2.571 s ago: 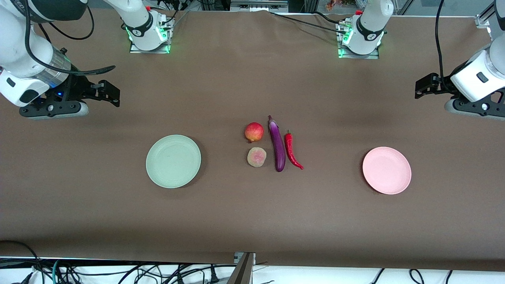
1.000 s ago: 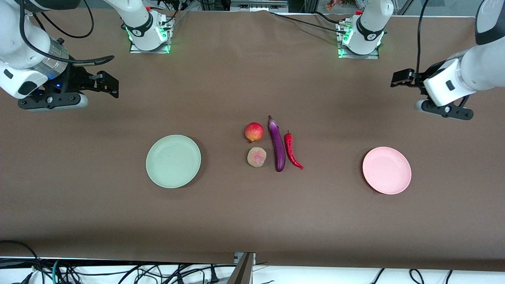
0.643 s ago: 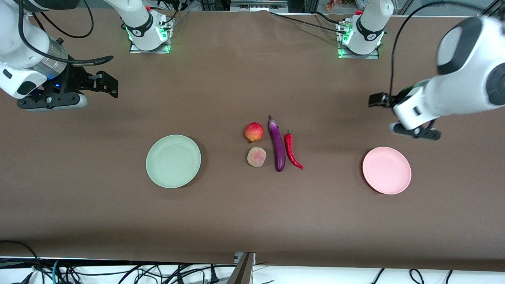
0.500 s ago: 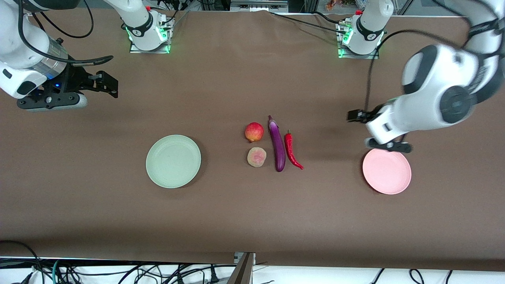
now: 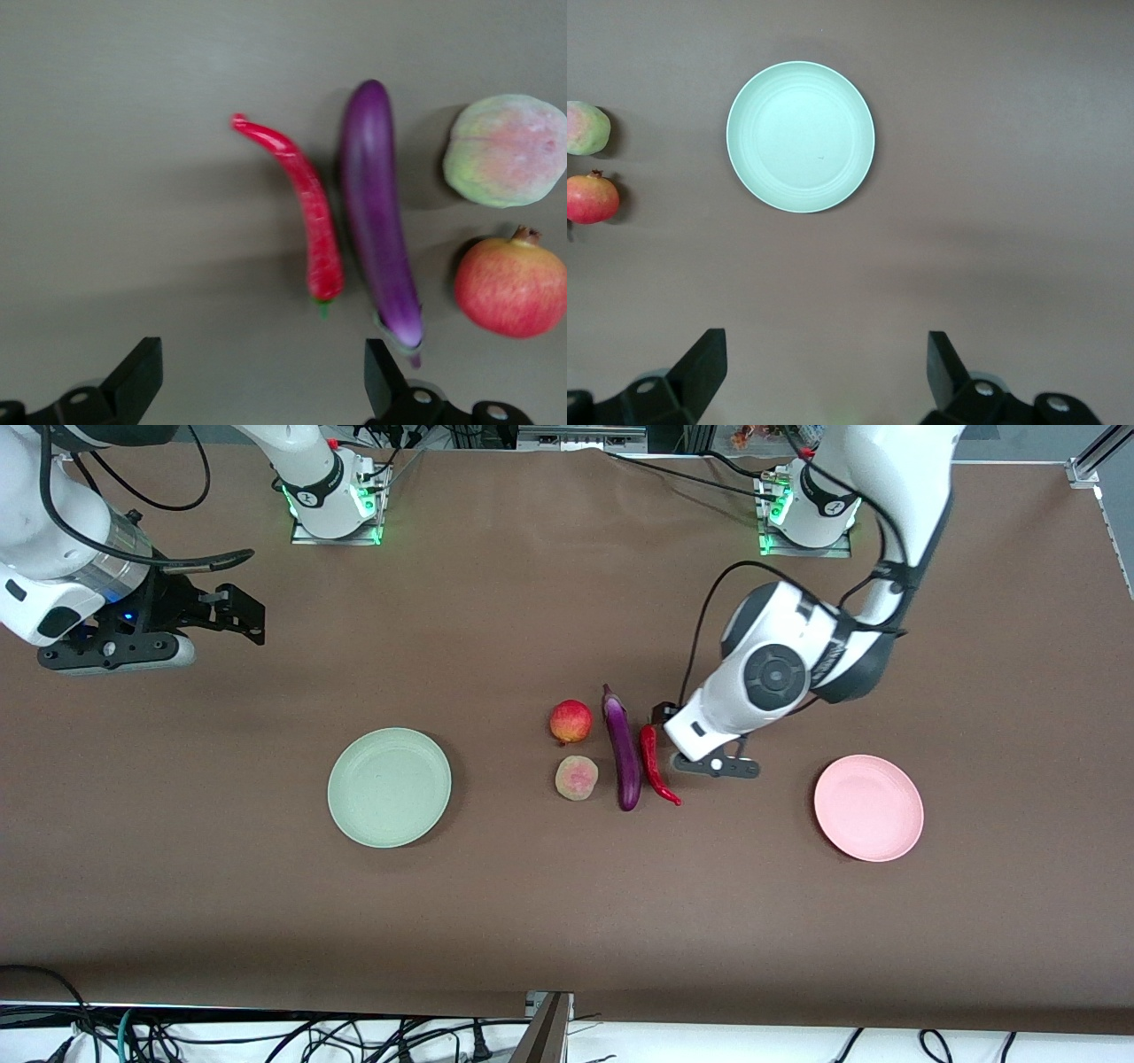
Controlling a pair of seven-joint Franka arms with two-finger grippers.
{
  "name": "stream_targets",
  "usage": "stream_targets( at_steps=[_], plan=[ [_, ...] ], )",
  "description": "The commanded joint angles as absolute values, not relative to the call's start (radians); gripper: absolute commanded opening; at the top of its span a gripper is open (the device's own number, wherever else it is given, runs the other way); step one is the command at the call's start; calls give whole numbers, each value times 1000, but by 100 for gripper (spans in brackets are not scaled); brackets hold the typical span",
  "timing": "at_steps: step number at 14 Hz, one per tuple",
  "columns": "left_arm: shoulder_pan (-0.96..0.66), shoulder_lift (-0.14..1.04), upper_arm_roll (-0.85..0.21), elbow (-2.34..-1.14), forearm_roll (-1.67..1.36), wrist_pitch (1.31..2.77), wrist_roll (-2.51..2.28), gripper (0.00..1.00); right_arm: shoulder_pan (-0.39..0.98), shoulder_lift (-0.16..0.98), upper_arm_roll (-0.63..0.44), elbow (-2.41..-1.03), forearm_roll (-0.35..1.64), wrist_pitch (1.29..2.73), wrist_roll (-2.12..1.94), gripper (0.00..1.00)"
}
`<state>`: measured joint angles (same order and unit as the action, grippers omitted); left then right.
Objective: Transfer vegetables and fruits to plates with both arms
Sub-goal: 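Reach the left gripper down and grasp the red chili pepper, then lift the chili with the left gripper and carry it toward the pink plate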
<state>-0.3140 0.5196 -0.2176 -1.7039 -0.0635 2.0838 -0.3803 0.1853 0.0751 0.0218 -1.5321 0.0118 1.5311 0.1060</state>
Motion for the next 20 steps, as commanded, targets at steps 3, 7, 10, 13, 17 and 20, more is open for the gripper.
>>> stream_targets(
  at_steps=[3,7,10,13,17,20],
  plan=[
    [-347,554,-207,-1794,6,2292,-400,100,183,71,20,-1522,28,1513,101,100],
    [-344,574,-209,-1891,14,2479,-391,69,183,71,21,-1522,28,1522,101,100],
    [-351,601,-209,-1885,14,2485,-397,69,183,71,21,-1522,28,1523,101,100],
    [-357,620,-209,-1884,3,2528,-403,64,183,71,20,-1522,28,1516,101,100],
    [-357,623,-209,-1881,2,2533,-405,62,181,72,20,-1522,26,1514,100,100],
    [-357,626,-209,-1881,2,2533,-403,0,183,74,21,-1522,14,1522,94,100]
  ],
)
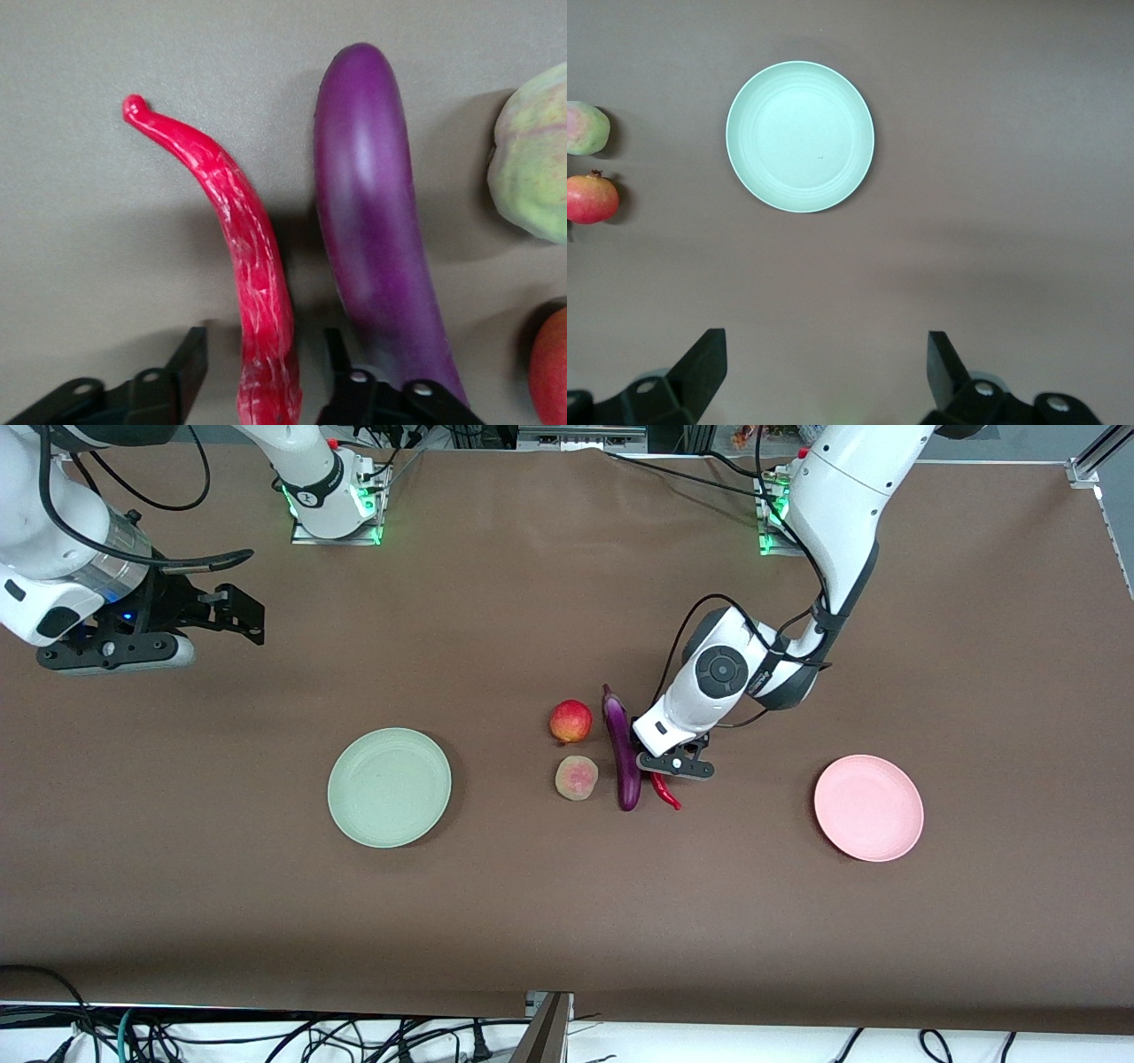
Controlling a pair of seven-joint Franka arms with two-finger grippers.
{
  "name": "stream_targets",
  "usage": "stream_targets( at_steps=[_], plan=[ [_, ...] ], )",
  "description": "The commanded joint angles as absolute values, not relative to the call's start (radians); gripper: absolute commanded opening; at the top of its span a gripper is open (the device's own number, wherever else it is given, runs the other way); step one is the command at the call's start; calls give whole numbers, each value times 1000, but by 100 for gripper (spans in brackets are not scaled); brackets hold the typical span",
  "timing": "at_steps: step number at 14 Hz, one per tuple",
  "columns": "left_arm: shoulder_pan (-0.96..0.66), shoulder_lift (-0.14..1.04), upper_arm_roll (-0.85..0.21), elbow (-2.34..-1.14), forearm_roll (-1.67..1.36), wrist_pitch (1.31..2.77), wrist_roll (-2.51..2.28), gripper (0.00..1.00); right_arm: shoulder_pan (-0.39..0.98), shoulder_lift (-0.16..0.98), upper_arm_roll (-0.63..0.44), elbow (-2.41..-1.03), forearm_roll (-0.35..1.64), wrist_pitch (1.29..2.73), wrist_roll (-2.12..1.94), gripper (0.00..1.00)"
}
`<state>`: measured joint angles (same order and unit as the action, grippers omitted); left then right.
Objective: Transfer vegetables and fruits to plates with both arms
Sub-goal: 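Lift the chili with the left gripper and carry it toward the pink plate, then lower the chili onto the pink plate while the right gripper grasps the pomegranate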
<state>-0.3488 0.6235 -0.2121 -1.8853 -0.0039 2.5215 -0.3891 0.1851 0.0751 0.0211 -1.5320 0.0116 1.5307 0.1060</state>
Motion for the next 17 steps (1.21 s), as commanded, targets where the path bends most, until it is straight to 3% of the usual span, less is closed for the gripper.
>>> stream_targets(
  at_steps=[1,4,10,13,17],
  plan=[
    [-356,623,-209,-1881,2,2531,-396,0,183,77,20,-1520,15,1523,91,100],
    [-339,569,-206,-1879,5,2479,-390,0,186,78,26,-1514,17,1525,97,100],
    [-192,439,-170,-1835,78,2093,-243,0,176,178,23,-1516,-11,1554,87,100],
    [-68,431,-167,-1827,210,2025,-151,1,184,261,23,-1517,-5,1535,93,100],
    [105,497,-170,-1801,275,2058,24,0,279,314,31,-1517,43,1620,268,100]
  ],
)
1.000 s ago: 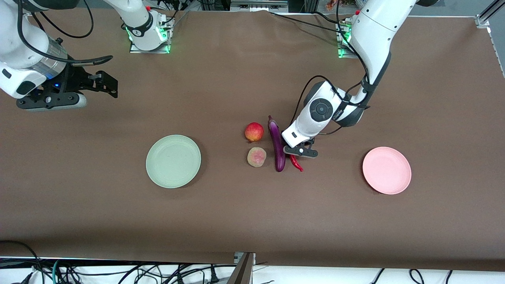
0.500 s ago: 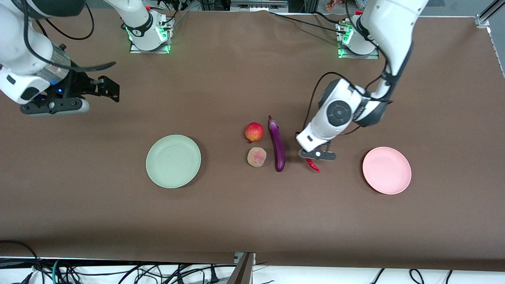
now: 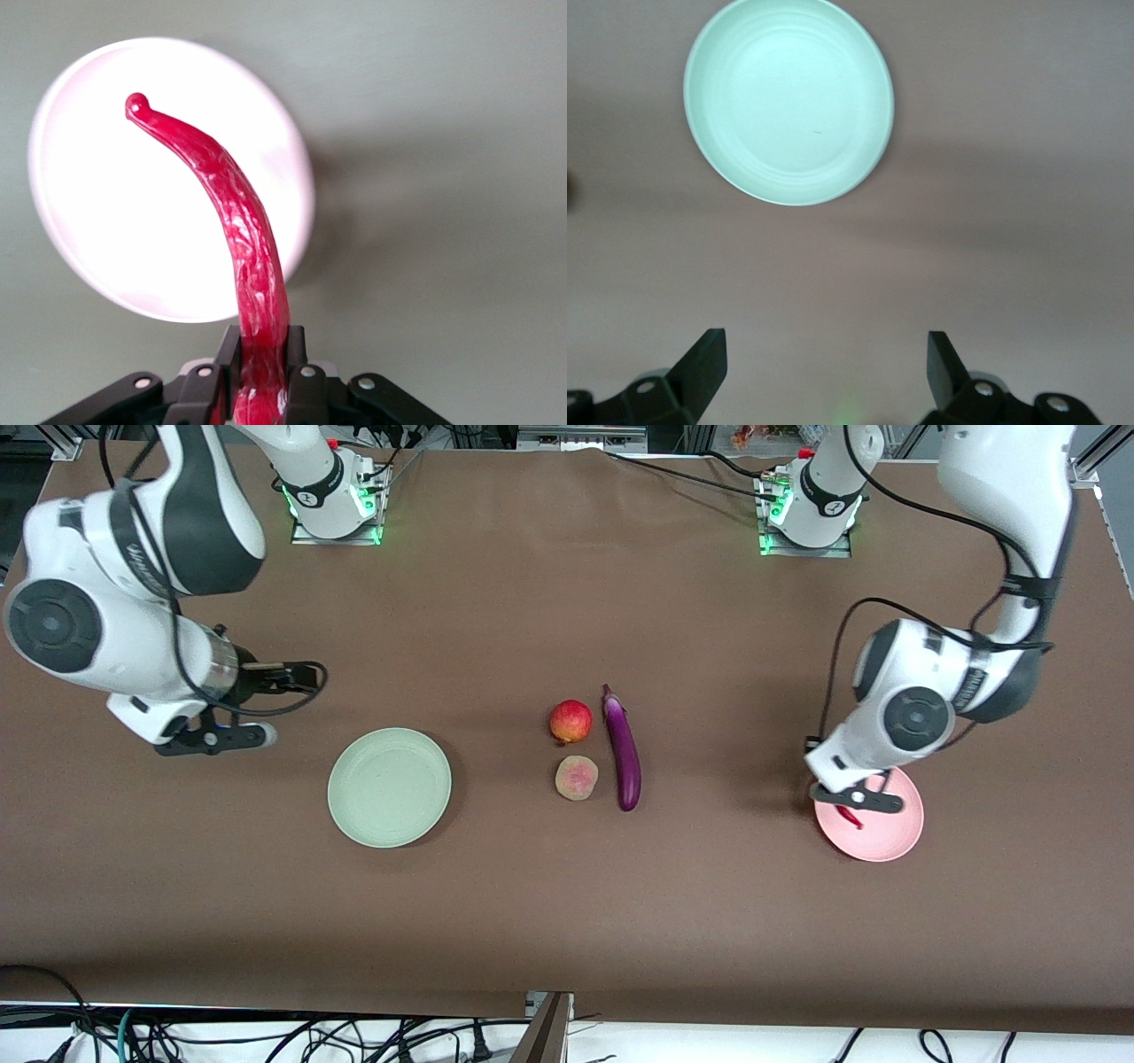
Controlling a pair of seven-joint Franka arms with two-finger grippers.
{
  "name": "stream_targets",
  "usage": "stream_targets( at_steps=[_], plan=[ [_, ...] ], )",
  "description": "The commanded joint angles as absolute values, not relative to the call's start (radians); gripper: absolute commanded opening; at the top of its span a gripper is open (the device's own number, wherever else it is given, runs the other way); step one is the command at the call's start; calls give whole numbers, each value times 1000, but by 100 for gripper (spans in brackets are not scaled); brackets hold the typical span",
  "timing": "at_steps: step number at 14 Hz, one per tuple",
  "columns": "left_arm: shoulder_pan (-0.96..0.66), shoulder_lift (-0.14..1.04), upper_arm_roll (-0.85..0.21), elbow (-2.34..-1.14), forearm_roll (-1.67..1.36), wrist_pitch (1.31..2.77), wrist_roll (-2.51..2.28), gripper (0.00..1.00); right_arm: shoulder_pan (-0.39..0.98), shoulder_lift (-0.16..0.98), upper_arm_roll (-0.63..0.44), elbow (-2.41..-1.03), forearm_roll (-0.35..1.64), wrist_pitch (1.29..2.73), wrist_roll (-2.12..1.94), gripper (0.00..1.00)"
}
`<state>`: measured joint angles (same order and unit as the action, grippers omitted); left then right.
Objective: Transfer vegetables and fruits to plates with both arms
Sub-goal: 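Lower the chili onto the pink plate while the right gripper grasps the pomegranate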
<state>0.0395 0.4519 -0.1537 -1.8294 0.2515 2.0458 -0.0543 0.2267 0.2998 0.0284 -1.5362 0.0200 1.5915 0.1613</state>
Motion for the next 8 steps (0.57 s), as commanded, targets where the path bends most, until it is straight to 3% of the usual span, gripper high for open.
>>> stream_targets(
  at_steps=[1,5,8],
  plan=[
    [127,512,-172,-1801,275,2075,52,0,316,340,31,-1516,66,1661,334,100],
    [140,528,-175,-1795,259,2100,74,0,481,432,31,-1490,138,1796,646,100],
    [155,557,-175,-1724,200,2134,78,0,590,491,31,-1483,138,1919,860,100]
  ],
)
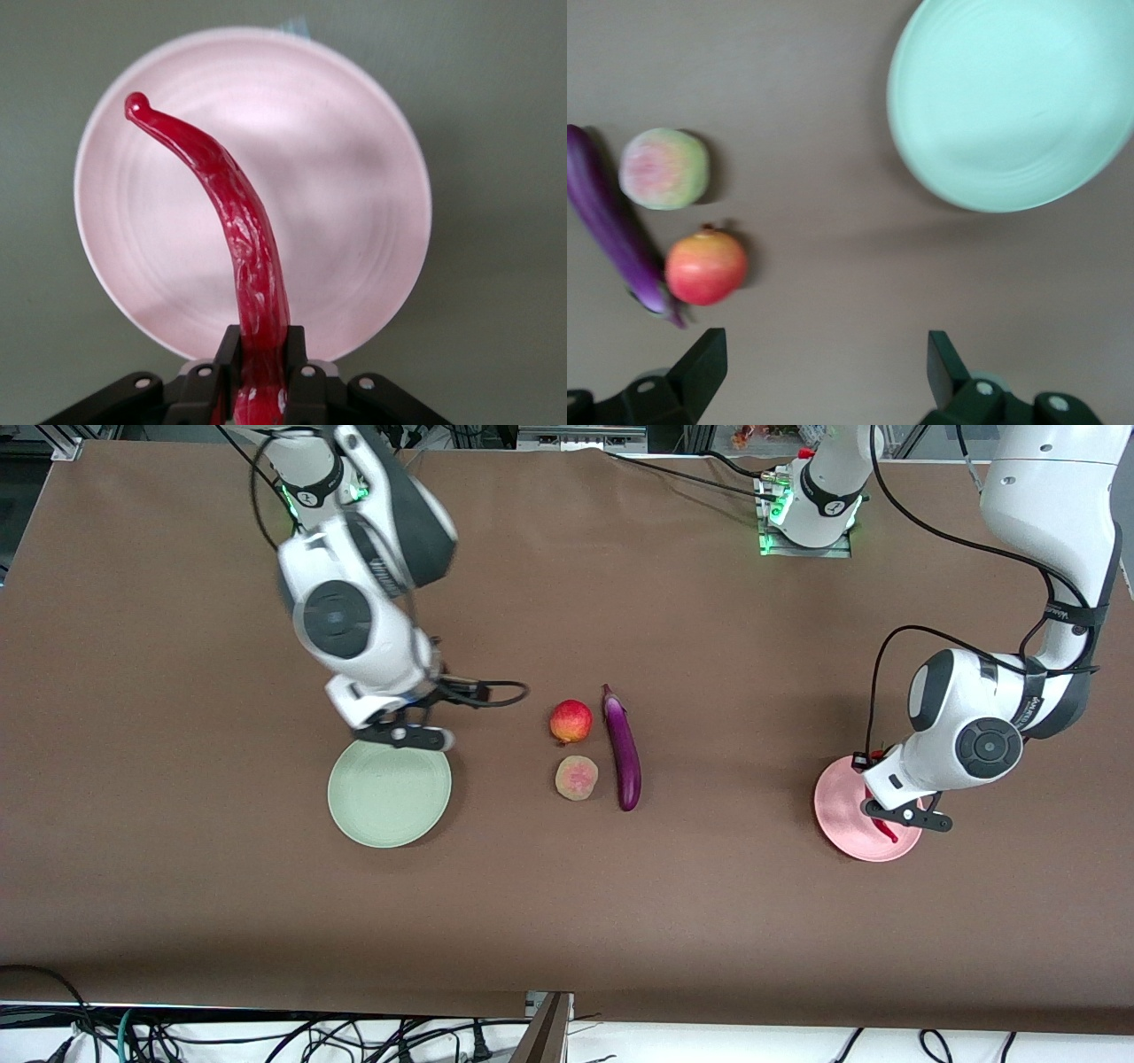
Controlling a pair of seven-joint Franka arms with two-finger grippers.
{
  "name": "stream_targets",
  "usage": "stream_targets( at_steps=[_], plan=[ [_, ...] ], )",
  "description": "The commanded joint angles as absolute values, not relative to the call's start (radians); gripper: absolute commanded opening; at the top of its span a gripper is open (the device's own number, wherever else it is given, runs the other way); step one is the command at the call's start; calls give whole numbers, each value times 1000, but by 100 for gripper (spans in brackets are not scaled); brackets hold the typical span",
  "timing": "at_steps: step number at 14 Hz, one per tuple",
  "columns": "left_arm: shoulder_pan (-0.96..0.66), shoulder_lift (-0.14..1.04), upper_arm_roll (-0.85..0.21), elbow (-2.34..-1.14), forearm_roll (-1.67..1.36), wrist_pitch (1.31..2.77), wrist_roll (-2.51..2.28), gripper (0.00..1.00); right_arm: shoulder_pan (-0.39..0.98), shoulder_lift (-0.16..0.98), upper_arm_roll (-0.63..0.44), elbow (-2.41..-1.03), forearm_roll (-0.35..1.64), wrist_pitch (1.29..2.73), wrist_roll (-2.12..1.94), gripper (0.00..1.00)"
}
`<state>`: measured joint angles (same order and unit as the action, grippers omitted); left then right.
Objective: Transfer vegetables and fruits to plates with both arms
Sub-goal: 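Lower the chili onto the pink plate while the right gripper grasps the pomegranate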
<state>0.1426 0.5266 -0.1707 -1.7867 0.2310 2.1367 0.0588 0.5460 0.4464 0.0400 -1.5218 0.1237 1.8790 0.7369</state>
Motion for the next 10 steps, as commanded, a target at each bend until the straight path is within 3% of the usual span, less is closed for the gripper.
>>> stream_targets(
  at_steps=[1,2,3,7,10],
  plan=[
    [163,563,-175,-1724,199,2134,78,3,604,514,31,-1483,138,1965,926,100],
    [161,568,-175,-1724,199,2134,77,26,618,535,31,-1483,140,2009,963,100],
    [163,572,-175,-1724,198,2134,75,99,646,558,31,-1483,140,2058,1001,100],
    [158,575,-176,-1724,190,2134,67,100,699,661,32,-1483,140,2230,1089,100],
    [160,575,-176,-1724,190,2132,72,100,709,710,46,-1482,141,2252,1092,100]
  ],
)
